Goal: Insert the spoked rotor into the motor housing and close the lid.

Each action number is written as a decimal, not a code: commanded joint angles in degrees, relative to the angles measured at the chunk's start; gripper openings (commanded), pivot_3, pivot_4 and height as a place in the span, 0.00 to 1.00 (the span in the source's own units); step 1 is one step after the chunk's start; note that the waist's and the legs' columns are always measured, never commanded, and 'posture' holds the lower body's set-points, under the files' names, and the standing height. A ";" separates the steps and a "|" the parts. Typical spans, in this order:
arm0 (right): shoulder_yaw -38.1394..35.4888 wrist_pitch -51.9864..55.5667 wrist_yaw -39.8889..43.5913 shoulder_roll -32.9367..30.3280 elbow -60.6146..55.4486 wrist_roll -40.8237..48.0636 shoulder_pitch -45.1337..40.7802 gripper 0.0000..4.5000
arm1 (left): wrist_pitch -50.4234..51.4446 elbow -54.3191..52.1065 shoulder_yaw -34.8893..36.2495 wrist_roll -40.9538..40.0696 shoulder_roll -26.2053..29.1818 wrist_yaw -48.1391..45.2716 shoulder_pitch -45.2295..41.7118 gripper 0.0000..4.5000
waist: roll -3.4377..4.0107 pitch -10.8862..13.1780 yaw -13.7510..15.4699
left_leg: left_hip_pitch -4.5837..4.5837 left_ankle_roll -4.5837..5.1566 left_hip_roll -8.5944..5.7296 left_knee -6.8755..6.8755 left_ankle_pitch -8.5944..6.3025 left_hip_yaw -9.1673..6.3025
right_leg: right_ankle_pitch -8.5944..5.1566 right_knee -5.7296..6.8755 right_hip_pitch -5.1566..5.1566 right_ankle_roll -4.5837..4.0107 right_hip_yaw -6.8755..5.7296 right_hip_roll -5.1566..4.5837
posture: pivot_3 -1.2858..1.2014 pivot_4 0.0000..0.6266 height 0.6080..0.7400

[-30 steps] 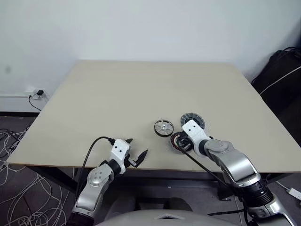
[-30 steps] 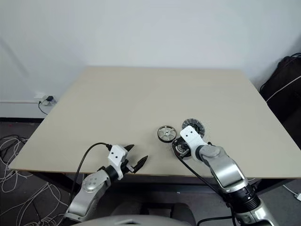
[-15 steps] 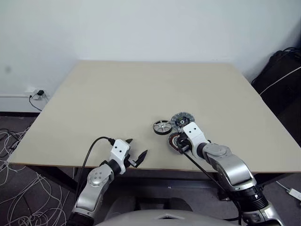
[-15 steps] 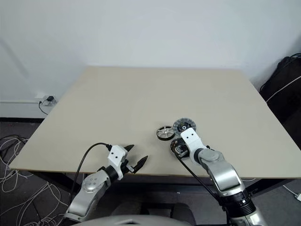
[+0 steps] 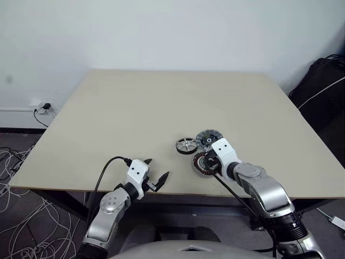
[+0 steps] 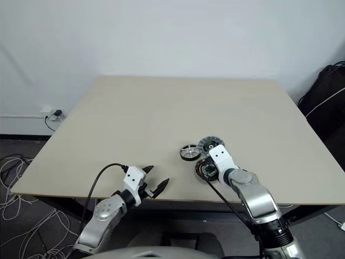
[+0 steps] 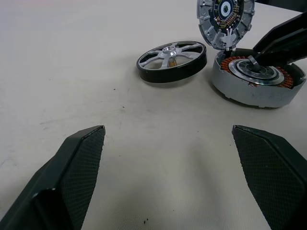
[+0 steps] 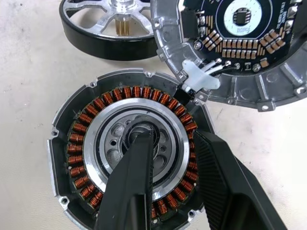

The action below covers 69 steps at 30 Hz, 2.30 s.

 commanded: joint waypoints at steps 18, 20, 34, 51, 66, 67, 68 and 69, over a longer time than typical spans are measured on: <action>2.15 -0.06 1.73 -2.34 -2.61 -1.15 -3.59 0.27 | -0.52 -1.52 -0.09 -0.14 -0.06 -0.02 -0.26 1.00 | -0.01 -0.01 -0.03 | 0.01 0.00 0.00 0.02 0.00 0.00 | 0.00 0.01 0.01 0.00 0.00 0.00 | 0.52 0.00 1.00; 2.38 -0.07 1.89 -2.25 -2.09 -1.23 -4.21 0.18 | -0.55 -1.50 -0.06 -0.15 -0.11 0.06 -0.25 1.00 | 0.00 -0.01 -0.01 | 0.01 0.00 0.00 0.02 0.00 0.00 | 0.00 0.01 0.01 0.00 0.00 0.00 | 0.52 0.00 1.00; 5.32 -0.21 3.34 -1.63 4.79 -2.68 -9.69 0.01 | -1.23 -1.16 0.03 -0.08 -0.37 0.23 -0.25 1.00 | 0.01 -0.02 -0.04 | 0.01 0.00 -0.01 0.03 0.00 0.00 | 0.01 0.00 0.01 -0.02 0.00 0.00 | 0.52 0.00 1.00; 6.37 1.12 4.36 -1.48 2.91 -2.40 -7.16 0.01 | -1.14 -1.17 0.02 -0.15 -0.23 0.01 -0.37 1.00 | 0.04 -0.05 -0.14 | 0.02 0.00 -0.01 0.03 0.00 0.01 | 0.01 0.01 0.02 -0.02 0.01 0.00 | 0.52 0.00 1.00; 5.74 3.32 4.57 -2.67 -1.25 -2.19 -4.78 0.01 | -1.65 -0.11 -0.10 -0.18 -0.56 -0.17 -0.79 1.00 | 0.02 -0.09 0.00 | 0.04 0.00 -0.01 0.06 0.00 0.00 | 0.02 0.02 0.05 -0.02 0.00 0.00 | 0.52 0.00 1.00; 5.68 3.36 4.58 -2.78 -1.28 -2.19 -4.73 0.01 | -1.67 -0.06 -0.14 -0.17 -0.60 -0.18 -0.81 1.00 | 0.02 -0.09 0.01 | 0.04 0.00 -0.01 0.05 0.00 0.00 | 0.02 0.02 0.05 -0.02 0.00 -0.01 | 0.52 0.00 1.00; 5.63 3.38 4.58 -2.88 -1.31 -2.20 -4.68 0.01 | -1.69 -0.02 -0.17 -0.17 -0.64 -0.18 -0.82 1.00 | 0.01 -0.09 0.01 | 0.04 0.00 -0.01 0.05 0.00 0.00 | 0.02 0.02 0.05 -0.02 -0.01 -0.01 | 0.52 0.00 1.00; 5.55 3.39 4.55 -2.94 -1.29 -2.21 -4.63 0.01 | -1.71 0.02 -0.19 -0.16 -0.66 -0.19 -0.85 1.00 | 0.01 -0.09 0.02 | 0.04 0.00 -0.01 0.05 0.00 0.00 | 0.02 0.02 0.05 -0.02 -0.01 0.00 | 0.52 0.00 1.00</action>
